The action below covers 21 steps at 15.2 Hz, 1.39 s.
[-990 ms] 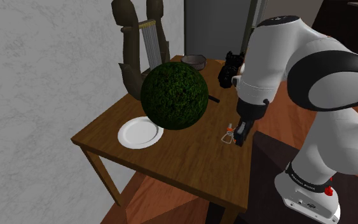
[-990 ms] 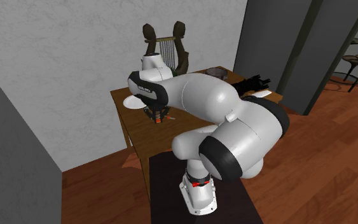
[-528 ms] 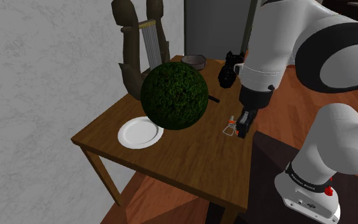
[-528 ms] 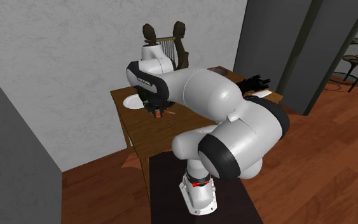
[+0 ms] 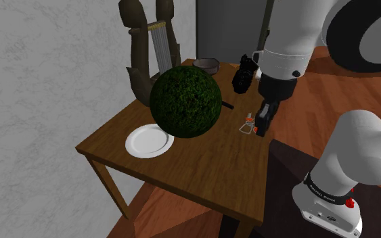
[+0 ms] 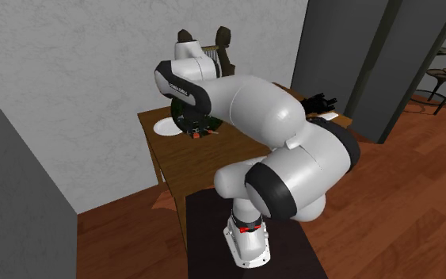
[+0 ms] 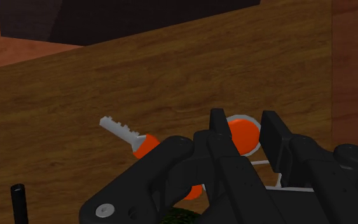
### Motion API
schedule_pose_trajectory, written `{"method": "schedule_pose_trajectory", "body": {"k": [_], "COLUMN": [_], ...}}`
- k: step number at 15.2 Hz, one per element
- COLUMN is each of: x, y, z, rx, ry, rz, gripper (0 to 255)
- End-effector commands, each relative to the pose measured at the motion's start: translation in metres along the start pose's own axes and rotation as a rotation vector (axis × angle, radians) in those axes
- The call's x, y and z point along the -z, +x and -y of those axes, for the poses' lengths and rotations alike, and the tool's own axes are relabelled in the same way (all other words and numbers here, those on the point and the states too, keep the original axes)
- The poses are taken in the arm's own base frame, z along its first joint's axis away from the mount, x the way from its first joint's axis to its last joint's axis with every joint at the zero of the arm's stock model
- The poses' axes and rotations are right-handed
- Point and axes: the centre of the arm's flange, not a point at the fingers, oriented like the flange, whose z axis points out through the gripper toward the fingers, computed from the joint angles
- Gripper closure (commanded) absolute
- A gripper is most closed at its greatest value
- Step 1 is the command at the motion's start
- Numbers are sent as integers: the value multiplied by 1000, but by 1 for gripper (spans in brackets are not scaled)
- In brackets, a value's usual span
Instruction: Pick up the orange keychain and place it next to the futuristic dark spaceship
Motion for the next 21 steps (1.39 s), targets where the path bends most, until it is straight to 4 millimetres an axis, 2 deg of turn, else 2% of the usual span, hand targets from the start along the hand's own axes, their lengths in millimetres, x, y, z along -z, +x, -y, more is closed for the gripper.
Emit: {"method": "schedule_pose_trajectory", "body": {"k": [1,21], "x": [3,4], "y": [9,187], "z": [-9,-204], "rx": [0,0], "ry": [0,0], "rz": [0,0], "gripper": [255,255]}}
